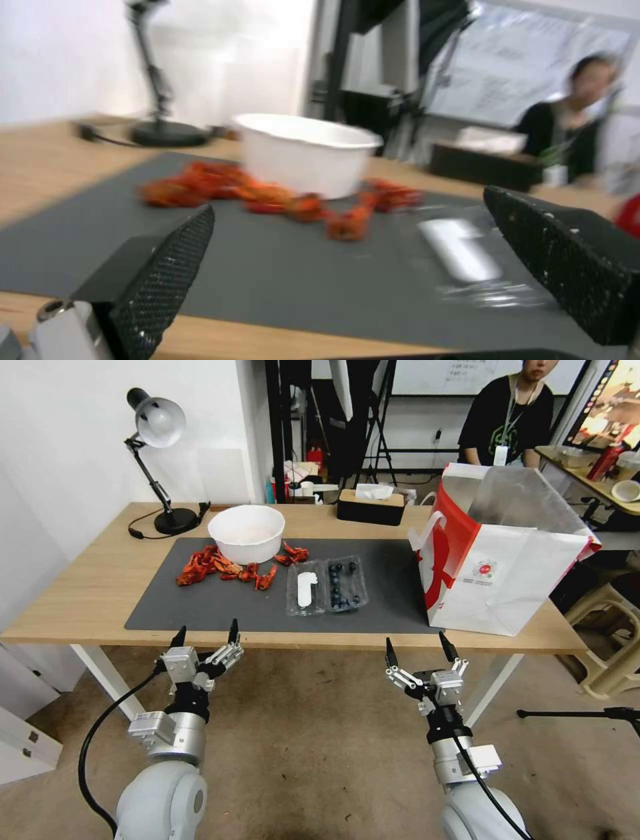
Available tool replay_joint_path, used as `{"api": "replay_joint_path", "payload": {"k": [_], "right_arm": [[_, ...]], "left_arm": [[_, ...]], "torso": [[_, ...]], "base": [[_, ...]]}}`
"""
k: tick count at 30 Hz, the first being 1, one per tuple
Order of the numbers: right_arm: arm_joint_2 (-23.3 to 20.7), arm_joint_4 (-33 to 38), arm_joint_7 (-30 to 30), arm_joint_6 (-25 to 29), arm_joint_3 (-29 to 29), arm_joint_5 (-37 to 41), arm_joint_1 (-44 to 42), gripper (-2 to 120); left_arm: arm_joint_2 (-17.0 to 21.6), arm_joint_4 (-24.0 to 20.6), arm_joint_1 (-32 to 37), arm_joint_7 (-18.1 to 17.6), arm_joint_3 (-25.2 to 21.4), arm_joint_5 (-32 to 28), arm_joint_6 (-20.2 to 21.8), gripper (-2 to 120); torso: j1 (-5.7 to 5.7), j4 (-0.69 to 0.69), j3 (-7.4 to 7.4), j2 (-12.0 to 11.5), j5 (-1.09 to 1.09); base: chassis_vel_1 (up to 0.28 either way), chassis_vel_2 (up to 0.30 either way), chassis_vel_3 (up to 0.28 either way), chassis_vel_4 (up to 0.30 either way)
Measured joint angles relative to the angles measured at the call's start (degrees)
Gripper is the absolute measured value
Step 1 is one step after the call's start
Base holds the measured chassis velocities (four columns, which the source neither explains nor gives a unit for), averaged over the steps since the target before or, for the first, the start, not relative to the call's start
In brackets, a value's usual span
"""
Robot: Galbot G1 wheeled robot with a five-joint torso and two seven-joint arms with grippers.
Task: Close the takeout container lid, then place the container into the takeout bag.
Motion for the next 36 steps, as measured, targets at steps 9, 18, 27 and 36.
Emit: {"api": "replay_joint_path", "payload": {"k": [9, 18, 27, 36], "right_arm": [[-0.15, -0.12, 0.37, -0.68, 0.85, 0.42, 0.01, 100], [0.77, -0.23, 0.57, -0.83, 1.88, 0.22, -0.81, 100], [1.89, -0.2, 0.77, -0.86, 3.12, -0.4, -1.81, 100], [2.36, -0.03, 0.94, -0.94, 4.2, -0.5, -2.04, 100]], "left_arm": [[10.64, -2.69, -4.82, -7.36, 12.18, -31.81, 3.79, 100], [12.81, -0.11, -14.75, -20.05, 16.34, -63.57, 9.42, 100], [9.65, 5.78, -25.53, -31.34, 17.98, -79.87, 9.26, 100], [6.1, 11.77, -32.05, -35.05, 20.29, -80.79, 7.35, 100]], "torso": [[0.01, -0.03, 0.0, -0.01, 0.0], [0.01, -0.01, 0.0, -0.01, 0.0], [0.01, -0.01, 0.0, -0.01, 0.01], [0.01, -0.01, 0.0, -0.01, 0.01]], "base": [[0.0, 0.0, 0.0, 0.0], [0.0, 0.0, 0.0, 0.0], [0.0, 0.0, 0.0, 0.0], [0.0, 0.0, 0.0, 0.0]]}}
